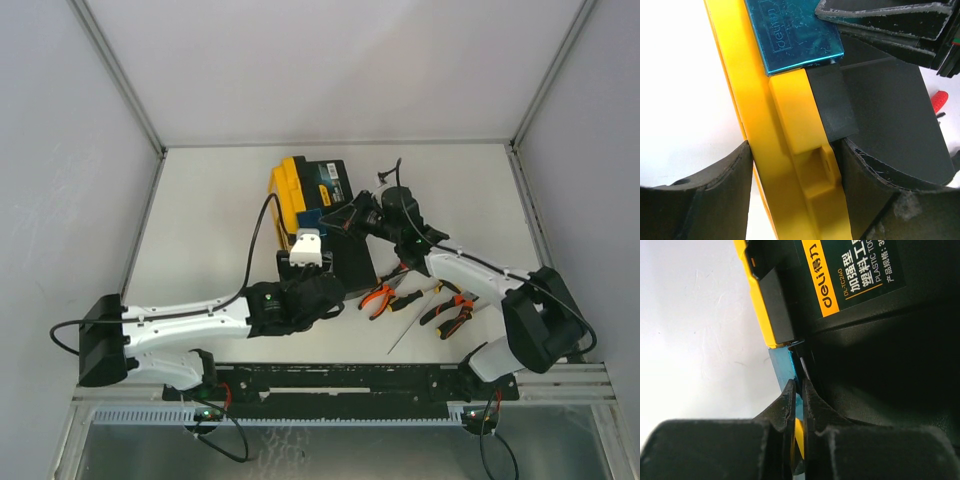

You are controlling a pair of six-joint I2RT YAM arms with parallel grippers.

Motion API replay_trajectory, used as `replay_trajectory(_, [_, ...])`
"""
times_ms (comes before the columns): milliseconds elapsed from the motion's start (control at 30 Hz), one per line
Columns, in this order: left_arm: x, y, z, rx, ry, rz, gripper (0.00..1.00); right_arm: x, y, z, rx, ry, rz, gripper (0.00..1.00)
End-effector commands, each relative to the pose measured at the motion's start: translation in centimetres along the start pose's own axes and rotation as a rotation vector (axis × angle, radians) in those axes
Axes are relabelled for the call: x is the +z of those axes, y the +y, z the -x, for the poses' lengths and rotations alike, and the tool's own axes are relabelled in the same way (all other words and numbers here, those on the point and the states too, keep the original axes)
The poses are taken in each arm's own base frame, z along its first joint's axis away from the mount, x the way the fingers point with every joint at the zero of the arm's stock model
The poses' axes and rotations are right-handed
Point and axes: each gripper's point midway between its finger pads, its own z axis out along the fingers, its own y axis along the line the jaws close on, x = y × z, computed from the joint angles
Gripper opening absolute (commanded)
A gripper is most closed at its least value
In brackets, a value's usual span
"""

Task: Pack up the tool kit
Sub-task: Open the toolbox at the center of the board.

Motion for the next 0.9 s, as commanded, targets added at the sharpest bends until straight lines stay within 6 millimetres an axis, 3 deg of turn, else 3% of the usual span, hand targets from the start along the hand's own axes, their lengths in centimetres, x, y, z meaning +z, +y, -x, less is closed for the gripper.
replay_trajectory(0, [-3.5,2.6,-19.0,0.605,0.680,-0.209,0.24,-14.7,23.7,-9.5,-0.271,0.340,0.772,0.00])
replay_trajectory(233, [-3.4,2.6,-19.2,0.630,0.690,-0.202,0.24,-15.6,24.7,-10.8,-0.240,0.404,0.838,0.00])
replay_trajectory(500, [-3.6,2.5,-19.6,0.626,0.708,-0.216,0.23,-19.0,27.3,-11.7,-0.281,0.422,0.931,0.00])
replay_trajectory(867, [-3.5,2.2,-20.2,0.629,0.724,-0.223,0.22,-21.9,28.6,-12.0,-0.367,0.379,0.984,0.00])
